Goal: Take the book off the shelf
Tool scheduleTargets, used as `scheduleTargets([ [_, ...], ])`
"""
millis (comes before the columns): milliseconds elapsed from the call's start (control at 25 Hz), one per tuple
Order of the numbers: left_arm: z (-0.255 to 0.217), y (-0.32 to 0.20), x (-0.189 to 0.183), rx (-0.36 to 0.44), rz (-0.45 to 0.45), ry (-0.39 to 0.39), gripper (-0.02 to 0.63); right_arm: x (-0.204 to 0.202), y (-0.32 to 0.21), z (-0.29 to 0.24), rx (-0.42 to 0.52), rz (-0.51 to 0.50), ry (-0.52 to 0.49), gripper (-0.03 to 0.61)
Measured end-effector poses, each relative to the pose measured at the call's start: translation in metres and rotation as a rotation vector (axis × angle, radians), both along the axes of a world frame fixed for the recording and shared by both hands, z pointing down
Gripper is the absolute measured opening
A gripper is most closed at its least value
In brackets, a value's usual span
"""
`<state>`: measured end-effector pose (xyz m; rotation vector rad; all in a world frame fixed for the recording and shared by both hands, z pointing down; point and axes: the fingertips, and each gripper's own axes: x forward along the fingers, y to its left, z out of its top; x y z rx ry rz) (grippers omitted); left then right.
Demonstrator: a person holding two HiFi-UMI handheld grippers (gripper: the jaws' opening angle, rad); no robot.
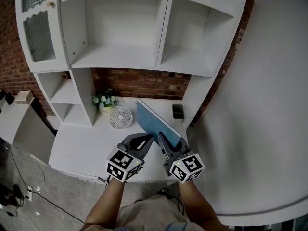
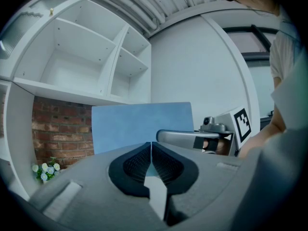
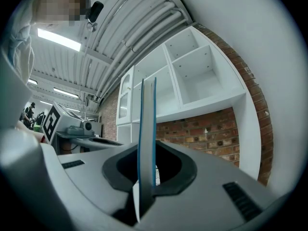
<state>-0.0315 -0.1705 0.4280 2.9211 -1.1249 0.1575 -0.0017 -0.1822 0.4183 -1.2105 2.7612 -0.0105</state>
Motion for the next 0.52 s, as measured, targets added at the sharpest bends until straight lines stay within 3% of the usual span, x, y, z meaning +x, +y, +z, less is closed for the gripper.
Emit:
scheduleTargets([
  [520,-0.0023,0.0055,0.0065,0.003,0.005,-0.003,0.011,0.0075,0.0049,-0.003,-0.003,0.005,-0.002,0.052],
])
